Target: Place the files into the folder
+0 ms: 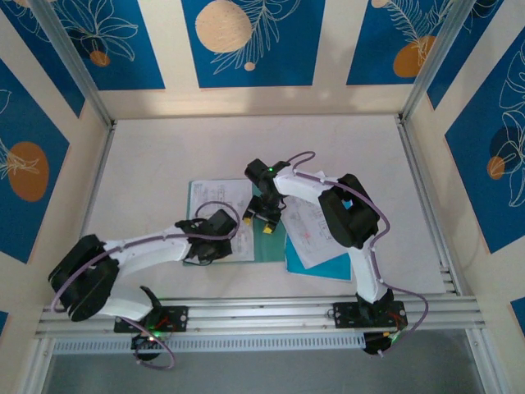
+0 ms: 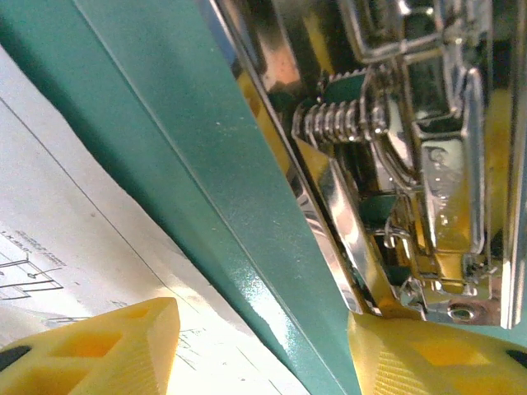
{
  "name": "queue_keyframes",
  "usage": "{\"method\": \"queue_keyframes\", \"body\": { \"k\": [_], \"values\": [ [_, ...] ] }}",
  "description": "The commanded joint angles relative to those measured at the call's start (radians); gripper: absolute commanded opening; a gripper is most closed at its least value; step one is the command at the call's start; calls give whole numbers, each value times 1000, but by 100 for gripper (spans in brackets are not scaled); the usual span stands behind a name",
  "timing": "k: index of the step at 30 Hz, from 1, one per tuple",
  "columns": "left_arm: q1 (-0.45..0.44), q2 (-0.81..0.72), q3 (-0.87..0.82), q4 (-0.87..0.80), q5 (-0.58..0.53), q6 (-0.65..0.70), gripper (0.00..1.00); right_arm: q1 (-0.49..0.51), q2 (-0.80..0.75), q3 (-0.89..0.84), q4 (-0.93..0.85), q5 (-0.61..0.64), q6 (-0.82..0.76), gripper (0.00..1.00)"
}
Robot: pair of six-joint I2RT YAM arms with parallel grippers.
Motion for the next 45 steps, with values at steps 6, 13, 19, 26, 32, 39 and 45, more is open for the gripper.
{"method": "queue_keyframes", "body": {
  "k": [6,13,19,26,32,39,45],
  "values": [
    [24,39,-69,-15,-33,-43,1,-55,150,-71,62,223,-145,62],
    [37,-22,-140,-6,-33,-82,0,-96,171,-60,64,191,-253,62],
    [37,-41,-152,-10,-33,-88,0,-91,151,1,34,221,-336,62],
    [37,-46,-153,-7,-33,-89,0,-86,31,34,19,215,-370,63],
    [36,-32,-151,6,-30,-86,0,-76,-45,95,27,119,-371,63],
    [36,-29,-156,5,-36,-83,0,-73,-153,91,22,135,-309,63],
    [37,-34,-156,4,-38,-80,0,-51,-129,47,26,165,-242,63]
  ]
}}
